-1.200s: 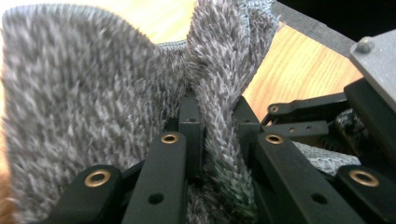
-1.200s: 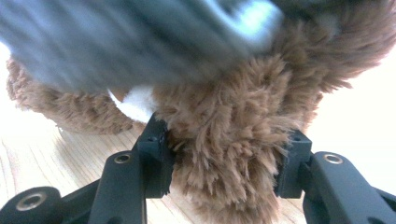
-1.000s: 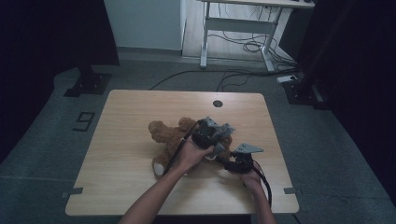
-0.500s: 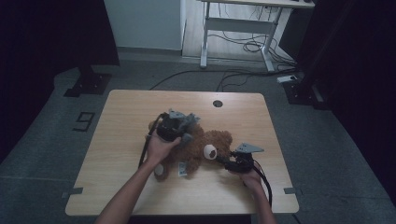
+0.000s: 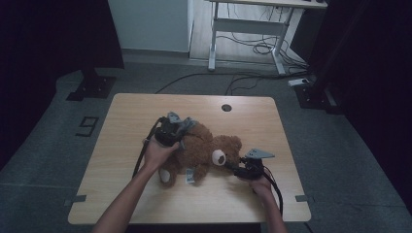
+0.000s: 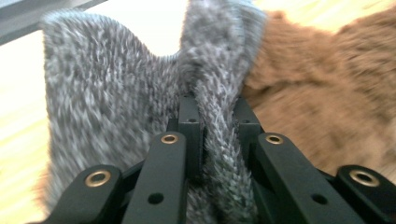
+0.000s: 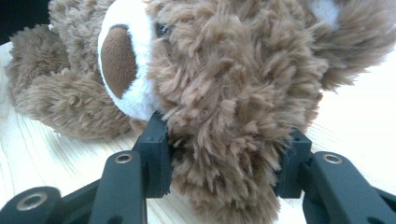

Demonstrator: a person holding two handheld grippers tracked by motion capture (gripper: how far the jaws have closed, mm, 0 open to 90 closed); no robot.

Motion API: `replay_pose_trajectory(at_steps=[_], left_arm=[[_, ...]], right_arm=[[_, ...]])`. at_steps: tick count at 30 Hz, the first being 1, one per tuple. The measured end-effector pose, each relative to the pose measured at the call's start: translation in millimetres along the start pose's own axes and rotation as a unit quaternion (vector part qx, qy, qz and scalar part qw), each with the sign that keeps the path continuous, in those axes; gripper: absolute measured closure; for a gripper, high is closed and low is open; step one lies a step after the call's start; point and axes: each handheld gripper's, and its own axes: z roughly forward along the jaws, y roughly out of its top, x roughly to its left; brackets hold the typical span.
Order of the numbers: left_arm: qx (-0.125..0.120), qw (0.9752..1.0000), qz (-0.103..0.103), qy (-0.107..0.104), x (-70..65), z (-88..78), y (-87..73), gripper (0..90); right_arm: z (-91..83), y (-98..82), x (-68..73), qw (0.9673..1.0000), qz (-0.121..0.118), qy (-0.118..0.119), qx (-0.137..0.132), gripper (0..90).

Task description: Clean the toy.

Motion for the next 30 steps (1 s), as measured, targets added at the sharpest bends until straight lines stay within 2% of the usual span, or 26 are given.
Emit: replay_pose_trajectory(at_steps=[1,2,3,6,7,8,9,11,14,16,17,18,19,21,22,23,24,25,26,27,28,29,30], left_arm=[[-0.003,0.9998,0.005,-0.017,-12.7,5.8,9.1,78.6],[-0.003,0.9998,0.005,-0.017,-12.7,5.8,9.1,78.6],[-0.003,0.9996,0.007,-0.029,-22.0,10.2,15.3,78.6],[-0.002,0.999,0.011,-0.044,-35.6,17.8,23.1,78.6],[-0.004,0.9979,0.004,-0.065,-44.0,23.0,27.2,78.6],[-0.004,0.9979,0.004,-0.065,-44.0,23.0,27.2,78.6],[-0.002,0.9972,0.002,-0.075,-48.8,26.0,28.7,78.6],[0.001,0.9969,0.01,-0.078,-57.5,31.1,29.9,78.5],[0.005,0.9974,0.019,-0.07,-59.3,32.4,29.3,78.5],[0.009,0.9976,0.018,-0.066,-55.4,31.8,27.7,78.6],[0.01,0.9977,0.009,-0.067,-47.3,29.9,24.4,78.7],[0.01,0.9977,0.009,-0.067,-47.3,29.9,24.4,78.6],[0.006,0.9977,-0.005,-0.068,-37.5,26.8,20.3,78.6],[0.004,0.9978,-0.016,-0.064,-27.5,22.8,16.6,78.6],[0.004,0.9978,-0.016,-0.064,-27.5,22.8,16.6,78.6],[0.005,0.9983,-0.021,-0.055,-18.8,17.5,13.5,78.6],[0.005,0.9983,-0.021,-0.055,-18.8,17.5,13.5,78.6],[0.006,0.9989,-0.021,-0.041,-10.3,11.9,9.4,78.6],[0.006,0.9989,-0.021,-0.041,-10.3,11.9,9.4,78.5],[0.007,0.9993,-0.025,-0.029,-0.6,6.1,3.7,78.5],[0.007,0.9993,-0.025,-0.029,-0.6,6.1,3.7,78.5],[0.008,0.9994,-0.03,-0.016,10.6,1.1,-4.1,78.5],[0.008,0.9994,-0.03,-0.016,10.6,1.1,-4.1,78.5]], right_arm=[[-0.1,-0.1,-0.1,1.0,0.002,0.0,0.0,50.2],[-0.1,-0.1,-0.1,1.0,0.002,0.0,0.0,50.2],[-0.1,-0.1,-0.3,1.0,0.002,0.0,0.0,50.2],[-0.1,-0.2,-0.3,1.0,0.001,0.0,0.0,50.2],[-0.1,-0.3,-0.2,1.0,0.001,0.0,0.0,50.2],[-0.1,-0.3,-0.2,1.0,0.001,0.0,0.0,50.2],[-0.1,-0.3,-0.2,1.0,0.001,0.0,0.0,50.2],[-0.1,-0.3,-0.2,1.0,0.0,0.0,0.001,50.2],[-0.2,-0.3,-0.4,1.0,0.0,0.001,0.001,50.2],[-0.2,-0.3,-0.2,1.0,-0.001,0.001,0.0,50.1],[-0.2,-0.3,0.0,1.0,-0.003,0.001,0.0,50.2],[-0.2,-0.3,0.0,1.0,-0.003,0.001,0.0,50.2],[-0.3,-0.3,0.2,1.0,-0.004,0.002,0.001,50.1],[-0.1,-0.5,-0.2,1.0,-0.004,0.003,0.0,50.1],[-0.1,-0.5,-0.2,1.0,-0.004,0.003,0.0,50.1],[0.0,-0.5,-0.3,1.0,-0.003,0.003,-0.001,50.1],[0.0,-0.6,-0.3,1.0,-0.002,0.003,-0.001,50.1],[0.0,-0.6,-0.4,1.0,-0.002,0.003,-0.001,50.1],[0.0,-0.6,-0.4,1.0,-0.002,0.003,-0.001,50.1],[0.0,-0.7,-0.4,1.0,-0.001,0.002,-0.001,50.1],[0.0,-0.7,-0.4,1.0,-0.001,0.002,-0.001,50.1],[0.1,-0.7,-0.7,1.0,-0.001,0.002,-0.001,50.1],[0.3,-0.8,-0.7,1.0,0.0,0.002,-0.002,50.1]])
